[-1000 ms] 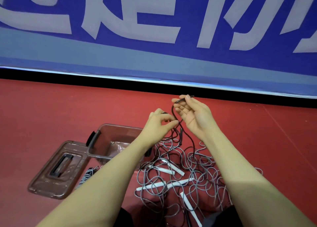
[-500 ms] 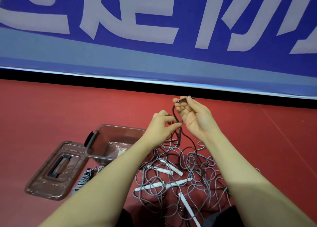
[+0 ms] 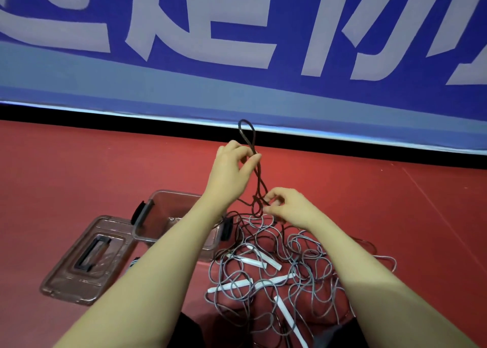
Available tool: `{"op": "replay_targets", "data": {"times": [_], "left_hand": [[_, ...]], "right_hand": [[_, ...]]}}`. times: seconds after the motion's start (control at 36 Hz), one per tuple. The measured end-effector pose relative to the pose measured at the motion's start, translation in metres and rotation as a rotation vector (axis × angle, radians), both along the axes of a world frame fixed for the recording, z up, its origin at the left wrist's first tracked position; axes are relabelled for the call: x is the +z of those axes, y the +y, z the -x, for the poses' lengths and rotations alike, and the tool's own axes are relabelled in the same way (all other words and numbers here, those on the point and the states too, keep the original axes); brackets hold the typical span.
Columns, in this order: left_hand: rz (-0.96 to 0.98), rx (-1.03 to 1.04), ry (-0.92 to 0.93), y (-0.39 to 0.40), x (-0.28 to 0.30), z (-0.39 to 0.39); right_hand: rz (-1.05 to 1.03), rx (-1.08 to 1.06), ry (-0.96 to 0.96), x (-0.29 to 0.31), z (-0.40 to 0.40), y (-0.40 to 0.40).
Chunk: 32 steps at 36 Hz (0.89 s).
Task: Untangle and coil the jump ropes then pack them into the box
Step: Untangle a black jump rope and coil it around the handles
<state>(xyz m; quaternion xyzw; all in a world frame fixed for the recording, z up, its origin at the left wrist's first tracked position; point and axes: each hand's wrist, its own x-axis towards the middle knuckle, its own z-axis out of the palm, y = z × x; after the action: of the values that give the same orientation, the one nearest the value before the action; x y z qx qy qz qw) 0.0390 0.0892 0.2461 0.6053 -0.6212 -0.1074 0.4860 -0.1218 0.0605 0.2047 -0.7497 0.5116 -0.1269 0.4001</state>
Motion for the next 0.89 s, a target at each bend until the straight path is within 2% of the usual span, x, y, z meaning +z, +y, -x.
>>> {"op": "replay_targets", "data": {"times": [0.11,0.22,0.39,0.47,0.56,0.64,0.69,0.72,0.81,0.89], "left_hand": [[-0.123,-0.072,0.052,0.000,-0.003,0.000],[-0.250,-0.105,0.041,0.001,-0.018,-0.002],[-0.446,-0.279,-0.102,0.006,-0.037,0.006],[-0.393,-0.302,-0.107,0.007,-0.041,0.010],[-0.333,-0.286,-0.049,0.007,-0.039,0.014],[-0.273,-0.245,-0.072,0.007,-0.037,0.016],[-0.229,-0.172,-0.096,0.004,-0.035,0.015],[-0.207,-0.136,-0.093,0.003,-0.033,0.014],[-0.151,-0.071,-0.071,-0.001,-0.027,0.010],[-0.128,-0.063,-0.079,-0.001,-0.021,0.006]], "right_hand": [[0.017,-0.083,-0.177,0.003,-0.006,-0.002],[0.021,-0.212,-0.515,0.017,-0.011,-0.003],[-0.165,-0.376,-1.042,0.042,-0.020,0.001],[-0.268,-0.406,-1.184,0.049,-0.019,0.001],[-0.312,-0.411,-1.240,0.052,-0.018,0.001],[-0.318,-0.402,-1.288,0.053,-0.016,-0.001],[-0.301,-0.403,-1.259,0.050,-0.012,-0.003],[-0.275,-0.414,-1.175,0.047,-0.009,-0.004],[-0.140,-0.384,-0.682,0.028,0.000,-0.007],[-0.008,-0.155,-0.210,0.009,0.005,-0.006]]}}
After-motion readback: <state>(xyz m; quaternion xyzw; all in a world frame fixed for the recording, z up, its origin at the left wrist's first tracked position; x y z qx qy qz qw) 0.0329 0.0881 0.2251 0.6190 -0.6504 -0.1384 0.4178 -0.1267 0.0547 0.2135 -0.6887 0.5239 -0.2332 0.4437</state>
